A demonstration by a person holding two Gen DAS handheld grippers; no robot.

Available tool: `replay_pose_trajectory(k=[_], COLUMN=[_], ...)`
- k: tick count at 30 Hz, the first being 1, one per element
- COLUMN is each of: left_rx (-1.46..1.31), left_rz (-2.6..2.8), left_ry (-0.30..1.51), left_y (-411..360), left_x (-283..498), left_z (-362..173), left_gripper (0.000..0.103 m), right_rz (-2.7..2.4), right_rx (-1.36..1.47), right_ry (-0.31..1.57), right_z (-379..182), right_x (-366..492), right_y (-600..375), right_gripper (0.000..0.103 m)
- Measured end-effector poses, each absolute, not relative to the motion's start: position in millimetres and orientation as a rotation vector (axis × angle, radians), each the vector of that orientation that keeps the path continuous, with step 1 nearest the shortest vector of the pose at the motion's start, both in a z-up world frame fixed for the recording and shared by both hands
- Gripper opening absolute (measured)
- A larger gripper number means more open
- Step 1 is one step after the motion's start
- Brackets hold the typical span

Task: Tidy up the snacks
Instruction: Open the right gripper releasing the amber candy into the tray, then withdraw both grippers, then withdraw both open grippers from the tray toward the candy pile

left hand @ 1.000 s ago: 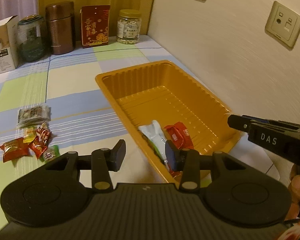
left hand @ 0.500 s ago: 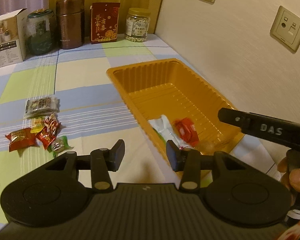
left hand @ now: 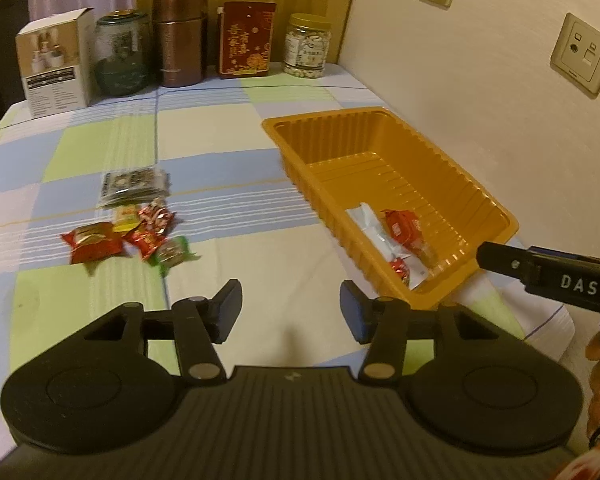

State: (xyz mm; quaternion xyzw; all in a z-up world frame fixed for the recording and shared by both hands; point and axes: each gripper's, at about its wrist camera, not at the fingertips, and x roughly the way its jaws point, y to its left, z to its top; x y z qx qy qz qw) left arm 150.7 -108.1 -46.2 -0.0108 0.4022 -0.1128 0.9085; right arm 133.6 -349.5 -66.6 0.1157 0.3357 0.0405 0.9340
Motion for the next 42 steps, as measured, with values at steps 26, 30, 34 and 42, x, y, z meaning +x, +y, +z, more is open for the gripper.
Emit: replay_pose_trajectory(k=[26, 30, 34, 42], left_rx=[-0.063, -0.070, -0.085, -0.082], left_rz=[-0.094, -0.071, -0.044, -0.005], left_ry=[0.757, 0.755, 0.755, 0.748], left_y=[-20.9, -8.3, 6.6, 29.4], left_x=[86.6, 82.5, 81.6, 84.5], left_z=[-6.5, -5.8, -6.6, -4.5], left_gripper=[0.084, 0.085, 0.086, 0.087], right_rz=[0.205, 0.224, 0.239, 0.264], right_rx=[0.124, 0.115, 0.102, 0.091], right_ry=[0.666, 0.662, 0.663, 0.652], right_z=[-29.7, -28.4, -28.7, -28.1], right_x=[86.7, 86.3, 87.1, 91.0], right_y=[-266.1, -255.6, -246.7, -232.4], right_gripper=[0.075, 0.075, 0.075, 0.075])
